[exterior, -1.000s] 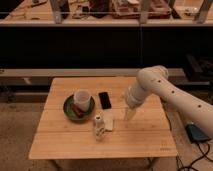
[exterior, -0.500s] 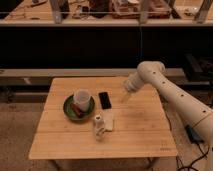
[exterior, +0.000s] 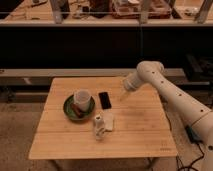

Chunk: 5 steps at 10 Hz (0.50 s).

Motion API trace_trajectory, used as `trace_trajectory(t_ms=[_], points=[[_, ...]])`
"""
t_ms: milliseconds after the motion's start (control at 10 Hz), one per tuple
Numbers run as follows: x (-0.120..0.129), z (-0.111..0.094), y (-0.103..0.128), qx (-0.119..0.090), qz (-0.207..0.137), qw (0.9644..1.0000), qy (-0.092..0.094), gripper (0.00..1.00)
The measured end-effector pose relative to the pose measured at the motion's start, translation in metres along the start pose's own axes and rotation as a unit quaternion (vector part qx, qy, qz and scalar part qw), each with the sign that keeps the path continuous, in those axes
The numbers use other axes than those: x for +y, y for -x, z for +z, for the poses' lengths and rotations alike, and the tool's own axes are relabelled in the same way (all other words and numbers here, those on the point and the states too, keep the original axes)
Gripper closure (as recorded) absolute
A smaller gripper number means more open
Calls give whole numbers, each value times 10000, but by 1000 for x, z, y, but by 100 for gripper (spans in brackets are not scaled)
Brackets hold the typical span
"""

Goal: Place the eraser in the ceramic cup

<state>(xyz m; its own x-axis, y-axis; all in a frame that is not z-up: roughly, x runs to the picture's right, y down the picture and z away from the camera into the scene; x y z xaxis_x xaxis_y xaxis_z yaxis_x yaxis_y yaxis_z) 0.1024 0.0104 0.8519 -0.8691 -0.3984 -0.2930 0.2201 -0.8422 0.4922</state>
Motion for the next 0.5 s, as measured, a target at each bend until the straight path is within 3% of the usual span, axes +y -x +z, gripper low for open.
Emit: trace_trajectory(t_ms=[200, 300, 400, 500], points=[[-16, 10, -13, 216, 6, 9996, -165, 32], [-27, 20, -29, 425, 102, 9987, -280, 32], [-37, 33, -45, 699, 372, 9963, -346, 32], [-41, 40, -51, 832, 526, 9945, -354, 32]])
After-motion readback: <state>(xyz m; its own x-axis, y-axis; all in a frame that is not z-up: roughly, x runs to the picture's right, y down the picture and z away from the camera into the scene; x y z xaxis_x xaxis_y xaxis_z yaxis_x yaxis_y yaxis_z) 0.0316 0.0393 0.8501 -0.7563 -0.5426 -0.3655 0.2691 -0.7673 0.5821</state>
